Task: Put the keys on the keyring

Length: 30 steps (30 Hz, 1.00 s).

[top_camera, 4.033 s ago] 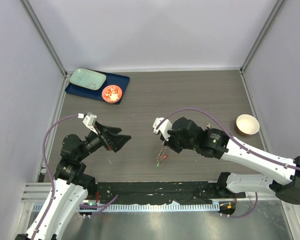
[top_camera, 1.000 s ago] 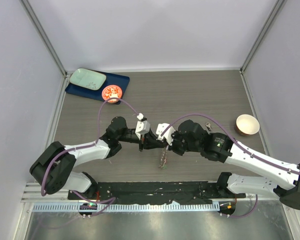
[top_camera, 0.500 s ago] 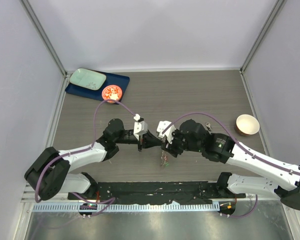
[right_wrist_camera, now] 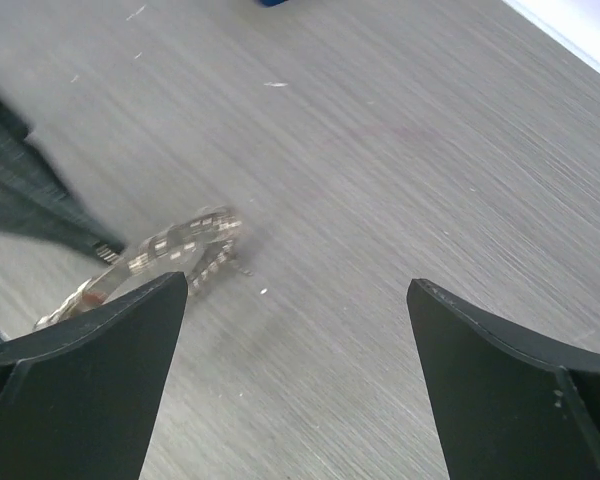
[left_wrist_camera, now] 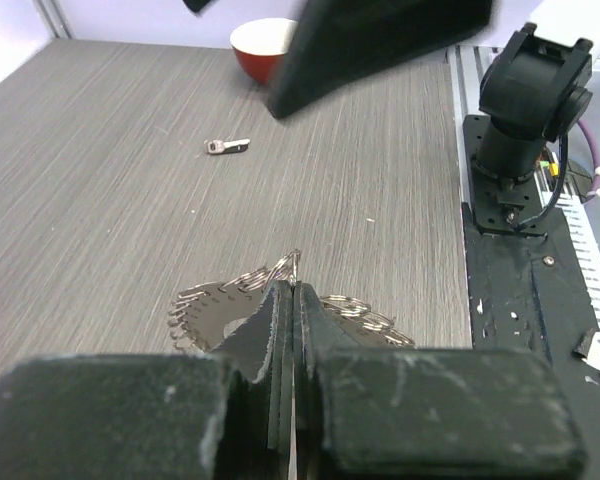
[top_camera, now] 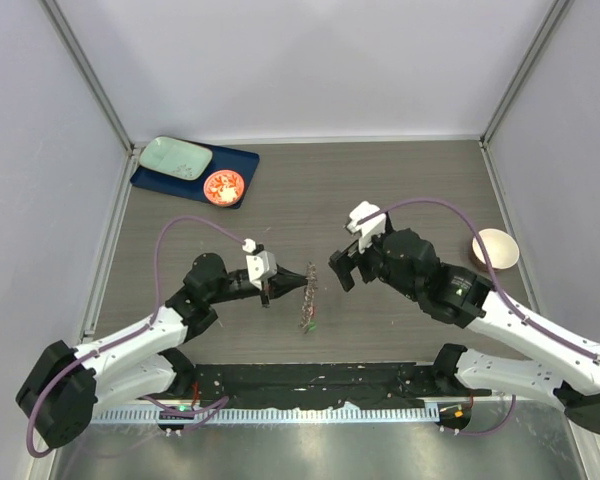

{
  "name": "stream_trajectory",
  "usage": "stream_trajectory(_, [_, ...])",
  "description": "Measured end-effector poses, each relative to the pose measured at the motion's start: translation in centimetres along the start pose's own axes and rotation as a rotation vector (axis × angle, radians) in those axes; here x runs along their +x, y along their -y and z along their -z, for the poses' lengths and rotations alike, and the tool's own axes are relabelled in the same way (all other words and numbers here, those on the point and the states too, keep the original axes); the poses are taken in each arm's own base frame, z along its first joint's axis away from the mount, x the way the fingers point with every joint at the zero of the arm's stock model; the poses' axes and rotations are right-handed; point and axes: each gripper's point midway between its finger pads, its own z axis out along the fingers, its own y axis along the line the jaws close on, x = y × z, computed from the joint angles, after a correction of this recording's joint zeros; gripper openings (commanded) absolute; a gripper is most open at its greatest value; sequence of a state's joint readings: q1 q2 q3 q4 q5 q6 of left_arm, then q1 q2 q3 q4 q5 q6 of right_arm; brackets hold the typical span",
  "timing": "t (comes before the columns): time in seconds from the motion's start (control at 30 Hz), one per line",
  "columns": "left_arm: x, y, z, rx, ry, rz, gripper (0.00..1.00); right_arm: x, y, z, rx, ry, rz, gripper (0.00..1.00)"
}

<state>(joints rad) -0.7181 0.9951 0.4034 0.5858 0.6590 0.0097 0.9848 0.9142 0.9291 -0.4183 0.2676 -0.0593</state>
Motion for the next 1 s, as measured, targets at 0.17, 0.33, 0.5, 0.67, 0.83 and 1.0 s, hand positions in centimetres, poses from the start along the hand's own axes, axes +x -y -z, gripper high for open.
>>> stream_trajectory(0.17, [0.9,0.3,0.7,-0.02,0.003,0.028,0.0,-0.4,3.1,-0.2,0.062,0.036,-0.144,0.97])
stream_trajectory(0.33, [1.5,0.1,0.5,-0.038,0.01,0.082,0.0,0.7,0.9,-1.2,-0.082,0.019,-0.177,0.95])
stream_trajectory(0.5, [1.1,-0.1,0.0,-0.045,0.04,0.125,0.0,4.0,-2.4,-2.5,-0.239,-0.056,-0.19,0.94])
stream_trajectory(0.67, [0.5,-0.1,-0.1,-0.043,0.067,0.138,0.0,6.5,-3.8,-3.2,-0.294,-0.103,-0.195,0.94])
stream_trajectory(0.83, [0.1,-0.1,-0.2,-0.039,0.084,0.132,0.0,6.5,-4.0,-3.8,-0.305,-0.097,-0.194,0.94])
stream_trajectory(1.0, [0.0,0.4,-0.2,-0.01,0.086,0.129,0.0,6.2,-4.0,-4.5,-0.303,-0.083,-0.191,0.94])
